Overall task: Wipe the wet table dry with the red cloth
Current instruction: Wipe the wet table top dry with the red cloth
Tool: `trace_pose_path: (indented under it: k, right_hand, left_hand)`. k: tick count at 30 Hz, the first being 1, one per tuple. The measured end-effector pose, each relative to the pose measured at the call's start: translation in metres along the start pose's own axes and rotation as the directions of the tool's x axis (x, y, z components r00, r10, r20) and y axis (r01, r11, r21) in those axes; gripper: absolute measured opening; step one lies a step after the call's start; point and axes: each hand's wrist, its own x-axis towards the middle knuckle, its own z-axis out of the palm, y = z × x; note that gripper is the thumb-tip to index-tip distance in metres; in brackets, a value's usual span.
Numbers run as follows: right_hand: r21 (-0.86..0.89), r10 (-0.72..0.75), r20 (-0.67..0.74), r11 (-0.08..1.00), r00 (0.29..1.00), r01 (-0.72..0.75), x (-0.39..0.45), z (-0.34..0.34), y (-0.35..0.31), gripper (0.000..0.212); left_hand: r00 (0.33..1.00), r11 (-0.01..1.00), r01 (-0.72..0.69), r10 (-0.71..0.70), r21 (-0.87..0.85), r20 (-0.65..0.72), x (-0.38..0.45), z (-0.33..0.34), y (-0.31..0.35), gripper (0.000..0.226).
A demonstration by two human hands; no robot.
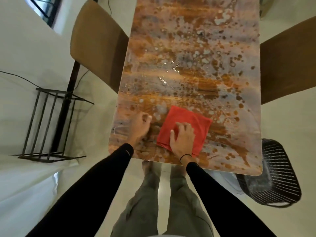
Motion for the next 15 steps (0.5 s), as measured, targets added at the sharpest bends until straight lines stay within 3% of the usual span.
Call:
trace_pose_path:
  k: [3, 5, 7, 10, 13, 15]
  right_hand:
    - [-0.276, 0.007, -0.034, 0.961, 0.999, -0.016, 0.002, 0.017, 0.02, 0.079]
    - [-0.377, 0.0, 0.008, 0.926, 1.0, 0.003, 0.01, 0.024, 0.029, 0.089]
    - [-0.431, 0.024, 0.03, 0.902, 0.999, -0.009, 0.018, 0.034, 0.033, 0.089]
    - [-0.504, 0.014, -0.002, 0.864, 1.0, -0.013, 0.023, 0.05, 0.035, 0.078]
    - [-0.531, -0.108, 0.024, 0.841, 0.994, 0.104, 0.028, 0.059, 0.035, 0.068]
    - [-0.527, -0.214, 0.069, 0.822, 0.974, 0.218, 0.035, 0.064, 0.031, 0.065]
  left_hand:
    - [0.979, 1.0, -0.003, 0.009, 0.029, -0.203, 0.026, -0.037, -0.042, 0.02]
    - [0.949, 0.998, 0.042, -0.028, 0.037, -0.313, 0.035, -0.053, -0.069, 0.018]
    - [0.933, 0.996, 0.08, -0.057, 0.05, -0.355, 0.04, -0.061, -0.095, 0.021]
    - [0.928, 0.986, 0.002, 0.061, 0.169, -0.367, 0.037, -0.057, -0.118, 0.025]
    - [0.924, 0.947, -0.081, 0.188, 0.311, -0.334, 0.031, -0.045, -0.122, 0.03]
    - [0.914, 0.945, -0.095, 0.208, 0.314, -0.348, 0.029, -0.037, -0.121, 0.032]
